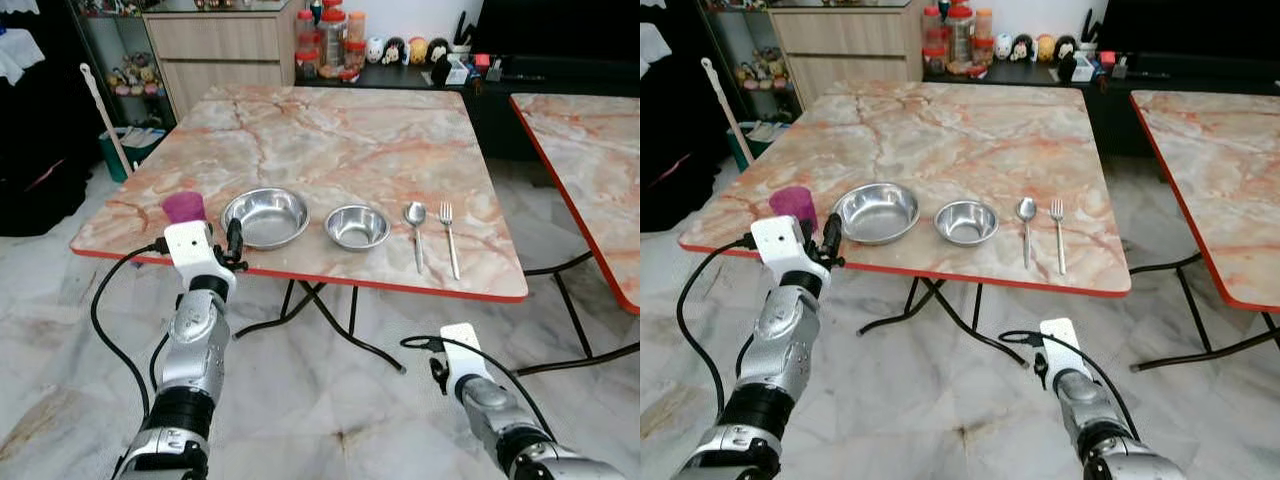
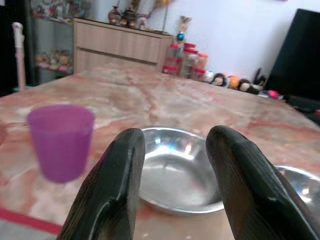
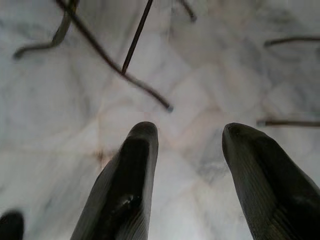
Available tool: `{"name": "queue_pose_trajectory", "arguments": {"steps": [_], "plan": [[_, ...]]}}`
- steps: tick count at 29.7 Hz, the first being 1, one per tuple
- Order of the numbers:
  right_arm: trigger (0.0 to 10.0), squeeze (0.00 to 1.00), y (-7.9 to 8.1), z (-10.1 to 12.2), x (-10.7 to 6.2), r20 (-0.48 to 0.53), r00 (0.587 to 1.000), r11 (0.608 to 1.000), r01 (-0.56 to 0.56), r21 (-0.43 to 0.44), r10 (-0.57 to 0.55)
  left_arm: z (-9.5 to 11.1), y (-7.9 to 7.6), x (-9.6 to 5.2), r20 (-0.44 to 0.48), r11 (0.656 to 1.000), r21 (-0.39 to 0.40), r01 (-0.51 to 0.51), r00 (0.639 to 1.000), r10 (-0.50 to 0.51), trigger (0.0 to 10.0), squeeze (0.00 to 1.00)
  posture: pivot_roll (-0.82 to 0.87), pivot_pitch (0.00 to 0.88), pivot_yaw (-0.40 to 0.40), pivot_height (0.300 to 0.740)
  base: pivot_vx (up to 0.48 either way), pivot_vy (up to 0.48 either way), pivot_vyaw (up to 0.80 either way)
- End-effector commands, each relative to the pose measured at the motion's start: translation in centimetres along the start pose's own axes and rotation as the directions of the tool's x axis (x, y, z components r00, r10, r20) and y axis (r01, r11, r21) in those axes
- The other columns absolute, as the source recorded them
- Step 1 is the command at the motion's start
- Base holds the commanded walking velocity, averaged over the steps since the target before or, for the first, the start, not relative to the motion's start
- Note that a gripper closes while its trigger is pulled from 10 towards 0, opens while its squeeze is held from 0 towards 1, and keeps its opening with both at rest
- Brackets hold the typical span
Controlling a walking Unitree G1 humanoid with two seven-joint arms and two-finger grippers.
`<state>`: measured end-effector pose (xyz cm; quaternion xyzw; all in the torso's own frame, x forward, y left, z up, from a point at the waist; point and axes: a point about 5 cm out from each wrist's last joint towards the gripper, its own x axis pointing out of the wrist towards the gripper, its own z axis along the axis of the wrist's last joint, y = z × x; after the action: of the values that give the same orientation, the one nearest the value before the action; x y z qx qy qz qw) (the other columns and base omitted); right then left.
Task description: Setting the table
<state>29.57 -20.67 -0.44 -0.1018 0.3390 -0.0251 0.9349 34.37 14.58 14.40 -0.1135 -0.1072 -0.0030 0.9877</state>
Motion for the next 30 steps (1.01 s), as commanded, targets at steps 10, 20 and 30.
{"name": "queue_pose_trajectory", "arguments": {"steps": [10,20,30], "plan": [[10.0,0.0,-1.1,3.9,0.1,0.172,0.982,0.997,0.078,0.013,-0.079,1.1,0.1,0.1,0.023,0.999,-0.002,0.038,0.999,-0.038,10.0,0.0,-0.01,0.0,0.02,0.74,0.0,0.0,0.0],[10.0,0.0,-0.7,7.8,-4.0,0.649,0.761,0.999,0.009,-0.034,0.016,1.4,-0.2,0.0,0.036,0.998,-0.005,0.058,0.998,-0.058,10.0,0.0,-0.05,0.0,0.028,0.74,0.0,0.0,0.0],[10.0,0.0,0.8,9.1,-11.6,0.801,0.598,0.999,-0.049,0.001,0.029,2.1,0.3,0.5,0.056,0.997,0.016,0.074,0.996,-0.074,10.0,0.0,-0.08,0.0,0.045,0.74,0.0,0.0,0.0]]}}
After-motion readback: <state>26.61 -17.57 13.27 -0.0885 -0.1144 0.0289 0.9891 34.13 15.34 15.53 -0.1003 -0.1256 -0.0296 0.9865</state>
